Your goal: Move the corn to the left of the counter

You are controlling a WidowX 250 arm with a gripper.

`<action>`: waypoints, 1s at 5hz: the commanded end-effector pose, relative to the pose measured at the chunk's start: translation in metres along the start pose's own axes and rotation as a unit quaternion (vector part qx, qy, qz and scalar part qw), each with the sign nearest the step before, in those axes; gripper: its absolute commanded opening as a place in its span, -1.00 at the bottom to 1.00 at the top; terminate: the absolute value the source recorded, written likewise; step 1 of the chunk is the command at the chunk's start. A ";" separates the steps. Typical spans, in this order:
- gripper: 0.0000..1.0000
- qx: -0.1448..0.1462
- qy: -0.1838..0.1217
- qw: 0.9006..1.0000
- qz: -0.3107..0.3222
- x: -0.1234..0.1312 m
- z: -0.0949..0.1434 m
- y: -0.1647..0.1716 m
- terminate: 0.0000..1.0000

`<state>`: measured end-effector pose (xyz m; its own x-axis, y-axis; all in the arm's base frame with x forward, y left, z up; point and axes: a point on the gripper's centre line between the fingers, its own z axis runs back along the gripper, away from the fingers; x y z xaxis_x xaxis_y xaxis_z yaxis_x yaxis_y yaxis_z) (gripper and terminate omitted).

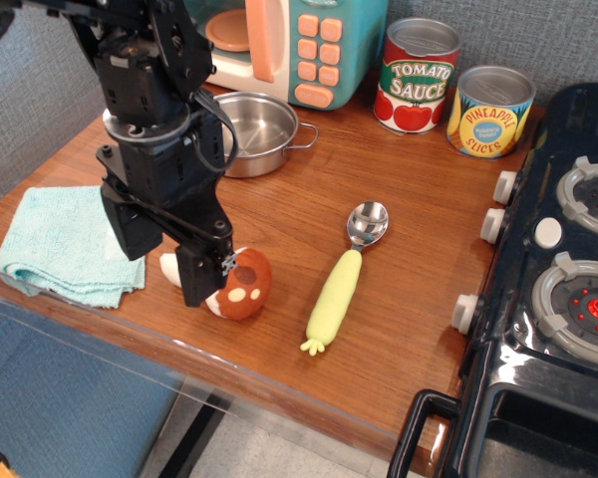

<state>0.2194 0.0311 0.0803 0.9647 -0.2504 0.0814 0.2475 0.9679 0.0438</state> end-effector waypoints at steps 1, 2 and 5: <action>1.00 0.000 0.000 1.000 0.000 0.000 0.000 0.000 -1.00; 1.00 0.046 -0.023 0.998 -0.026 0.025 0.016 -0.020 -1.00; 1.00 0.024 -0.039 0.999 -0.014 0.095 -0.006 -0.074 -1.00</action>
<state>0.2852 -0.0655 0.0623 0.9562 -0.2751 0.1002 0.2673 0.9599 0.0851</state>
